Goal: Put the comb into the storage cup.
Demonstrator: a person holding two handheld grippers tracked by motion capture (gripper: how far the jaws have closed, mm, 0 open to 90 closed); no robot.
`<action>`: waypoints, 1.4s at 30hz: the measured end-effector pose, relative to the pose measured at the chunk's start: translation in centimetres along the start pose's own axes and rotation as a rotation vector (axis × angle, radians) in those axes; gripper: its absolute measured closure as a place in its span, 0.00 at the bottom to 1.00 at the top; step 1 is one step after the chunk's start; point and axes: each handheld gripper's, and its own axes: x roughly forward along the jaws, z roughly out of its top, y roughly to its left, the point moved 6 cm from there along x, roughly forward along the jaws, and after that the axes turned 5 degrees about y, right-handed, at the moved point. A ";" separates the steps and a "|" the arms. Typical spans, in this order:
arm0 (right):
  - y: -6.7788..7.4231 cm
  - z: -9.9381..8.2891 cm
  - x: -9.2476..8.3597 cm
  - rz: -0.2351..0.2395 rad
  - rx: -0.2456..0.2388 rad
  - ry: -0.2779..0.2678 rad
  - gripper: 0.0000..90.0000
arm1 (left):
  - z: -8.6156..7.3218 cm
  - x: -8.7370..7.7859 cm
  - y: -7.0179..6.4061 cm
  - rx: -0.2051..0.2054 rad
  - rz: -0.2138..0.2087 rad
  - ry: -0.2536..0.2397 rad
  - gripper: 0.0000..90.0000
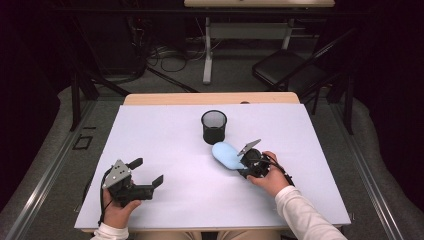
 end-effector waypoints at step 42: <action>0.4 -0.1 -1.8 0.010 0.008 -0.116 0.77 | -0.2 0.3 0.1 -0.007 0.005 0.010 0.03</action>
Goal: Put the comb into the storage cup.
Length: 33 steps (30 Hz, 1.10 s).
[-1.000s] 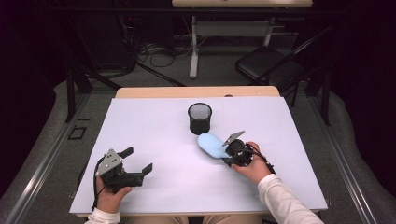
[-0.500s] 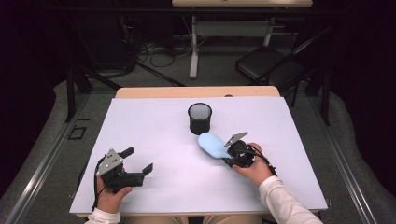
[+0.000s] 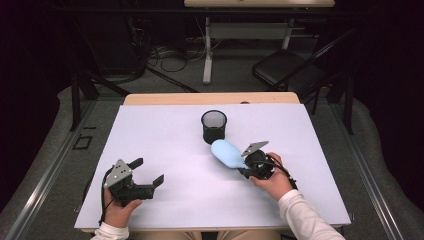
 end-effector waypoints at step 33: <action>0.5 4.6 -2.9 0.007 0.006 -0.207 0.77 | 0.0 0.3 -0.2 0.002 -0.005 0.010 0.02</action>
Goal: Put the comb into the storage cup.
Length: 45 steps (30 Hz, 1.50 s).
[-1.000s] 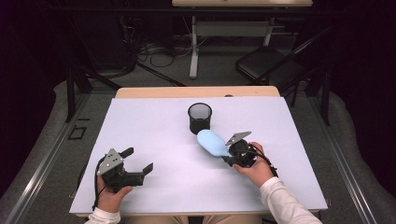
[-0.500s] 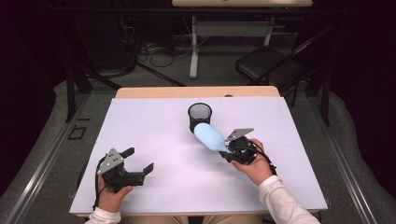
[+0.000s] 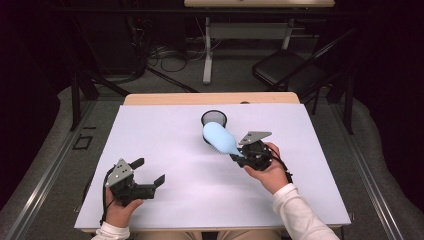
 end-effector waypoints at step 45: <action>1.2 2.2 -2.3 -0.023 -0.014 -0.243 0.77 | 2.9 1.2 -1.2 -0.066 -0.022 -0.006 0.02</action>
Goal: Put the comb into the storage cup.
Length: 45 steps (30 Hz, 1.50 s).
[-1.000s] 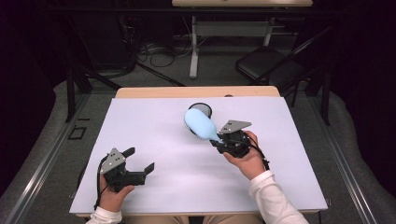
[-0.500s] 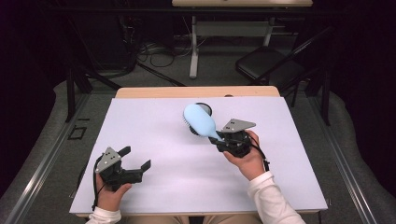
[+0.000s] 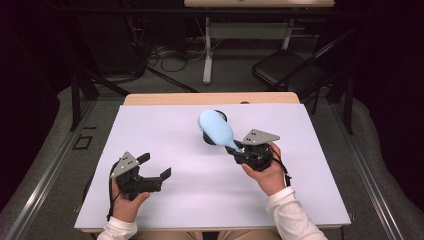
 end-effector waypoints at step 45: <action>1.3 -0.2 0.0 -0.027 -0.042 -0.059 0.77 | 7.6 1.6 -1.7 -0.032 -0.101 0.083 0.03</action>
